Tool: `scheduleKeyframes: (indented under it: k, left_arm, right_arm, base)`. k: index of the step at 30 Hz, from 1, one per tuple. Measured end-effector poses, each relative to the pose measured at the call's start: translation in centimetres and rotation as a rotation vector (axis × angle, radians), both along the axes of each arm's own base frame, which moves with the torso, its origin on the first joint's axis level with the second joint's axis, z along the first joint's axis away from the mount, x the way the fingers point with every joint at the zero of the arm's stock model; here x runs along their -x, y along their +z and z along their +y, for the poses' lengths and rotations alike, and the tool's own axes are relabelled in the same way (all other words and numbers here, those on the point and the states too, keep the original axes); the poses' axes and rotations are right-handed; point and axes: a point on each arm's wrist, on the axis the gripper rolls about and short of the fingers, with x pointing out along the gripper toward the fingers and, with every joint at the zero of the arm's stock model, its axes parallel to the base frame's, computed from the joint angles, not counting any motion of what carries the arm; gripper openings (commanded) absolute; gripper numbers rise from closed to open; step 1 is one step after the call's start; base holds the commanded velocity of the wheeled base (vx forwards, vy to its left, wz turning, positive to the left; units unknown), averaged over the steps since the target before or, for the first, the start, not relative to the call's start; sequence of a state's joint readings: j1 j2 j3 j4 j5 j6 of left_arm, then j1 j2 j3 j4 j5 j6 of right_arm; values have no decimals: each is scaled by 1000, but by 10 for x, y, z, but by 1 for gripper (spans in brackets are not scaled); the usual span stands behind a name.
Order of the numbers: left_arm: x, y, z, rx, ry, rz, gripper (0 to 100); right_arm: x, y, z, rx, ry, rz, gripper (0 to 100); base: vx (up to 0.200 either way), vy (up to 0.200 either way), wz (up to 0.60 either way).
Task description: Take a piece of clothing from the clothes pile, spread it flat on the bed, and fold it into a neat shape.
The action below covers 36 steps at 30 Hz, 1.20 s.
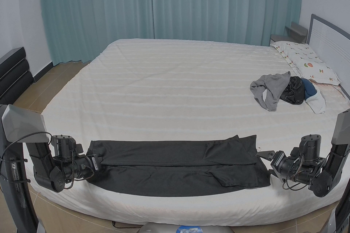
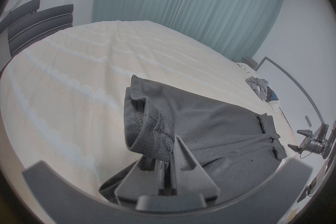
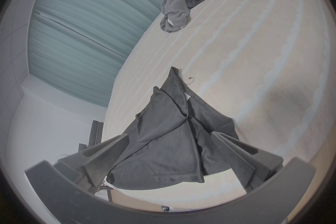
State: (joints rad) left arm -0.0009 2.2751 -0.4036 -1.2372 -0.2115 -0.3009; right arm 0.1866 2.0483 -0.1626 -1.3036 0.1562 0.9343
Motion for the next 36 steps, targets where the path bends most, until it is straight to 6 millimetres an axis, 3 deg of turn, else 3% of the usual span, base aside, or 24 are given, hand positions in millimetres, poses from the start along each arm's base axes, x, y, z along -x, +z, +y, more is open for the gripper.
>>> scheduleKeyframes:
  k: [6, 19, 25, 36]
  left_arm:
    - [-5, 4, 0, 65, 49, -27, 0]
    - [-4, 13, -10, 66, 57, -52, 0]
    - [-4, 22, -25, 52, 37, -79, 0]
    - [-10, 40, -72, 17, -32, -62, 0]
  right_arm:
    - [0, 0, 0, 0, 1, 0, 100]
    - [0, 0, 0, 0, 1, -2, 100]
    - [0, 0, 0, 0, 1, -2, 100]
    - [-1, -1, 0, 0, 0, 1, 100]
  base:
    - [0, 0, 0]
    - [0, -200, 0]
    - [0, -200, 0]
    - [0, -200, 0]
